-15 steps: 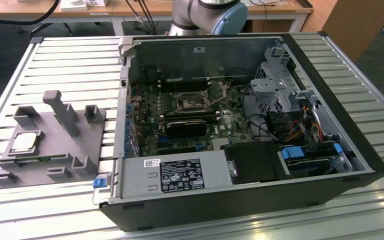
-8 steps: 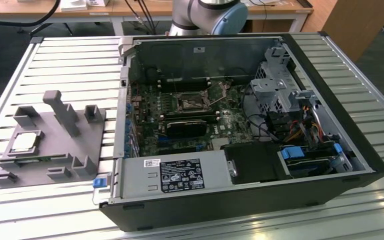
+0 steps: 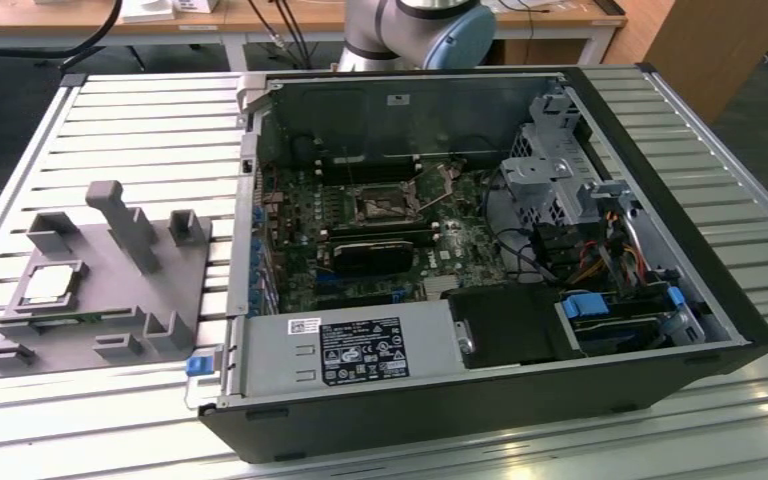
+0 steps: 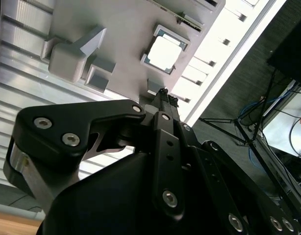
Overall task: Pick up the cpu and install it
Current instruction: 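Pick up the cpu and move it towards the insertion slot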
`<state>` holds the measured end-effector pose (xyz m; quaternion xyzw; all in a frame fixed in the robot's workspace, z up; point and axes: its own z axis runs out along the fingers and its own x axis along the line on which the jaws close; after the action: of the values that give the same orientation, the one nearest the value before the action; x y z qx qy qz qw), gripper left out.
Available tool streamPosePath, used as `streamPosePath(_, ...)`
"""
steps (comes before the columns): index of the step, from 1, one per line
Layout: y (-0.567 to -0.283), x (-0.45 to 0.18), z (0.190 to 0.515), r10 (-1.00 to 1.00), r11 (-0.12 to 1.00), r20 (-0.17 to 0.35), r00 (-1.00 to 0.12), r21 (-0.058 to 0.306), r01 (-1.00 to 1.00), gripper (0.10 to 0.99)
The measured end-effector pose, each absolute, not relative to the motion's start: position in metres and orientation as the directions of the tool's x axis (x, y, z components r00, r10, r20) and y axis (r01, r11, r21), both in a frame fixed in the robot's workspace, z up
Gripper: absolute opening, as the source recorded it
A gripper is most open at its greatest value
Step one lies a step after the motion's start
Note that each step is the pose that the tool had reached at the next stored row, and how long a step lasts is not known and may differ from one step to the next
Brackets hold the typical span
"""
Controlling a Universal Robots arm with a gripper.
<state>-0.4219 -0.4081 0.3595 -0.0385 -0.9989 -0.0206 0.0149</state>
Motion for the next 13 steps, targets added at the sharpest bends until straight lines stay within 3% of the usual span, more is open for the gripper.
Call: streamPosePath(13,-0.4082,-0.4219,0.3535,0.076,0.996,0.031,-0.997,0.04,0.077,0.106)
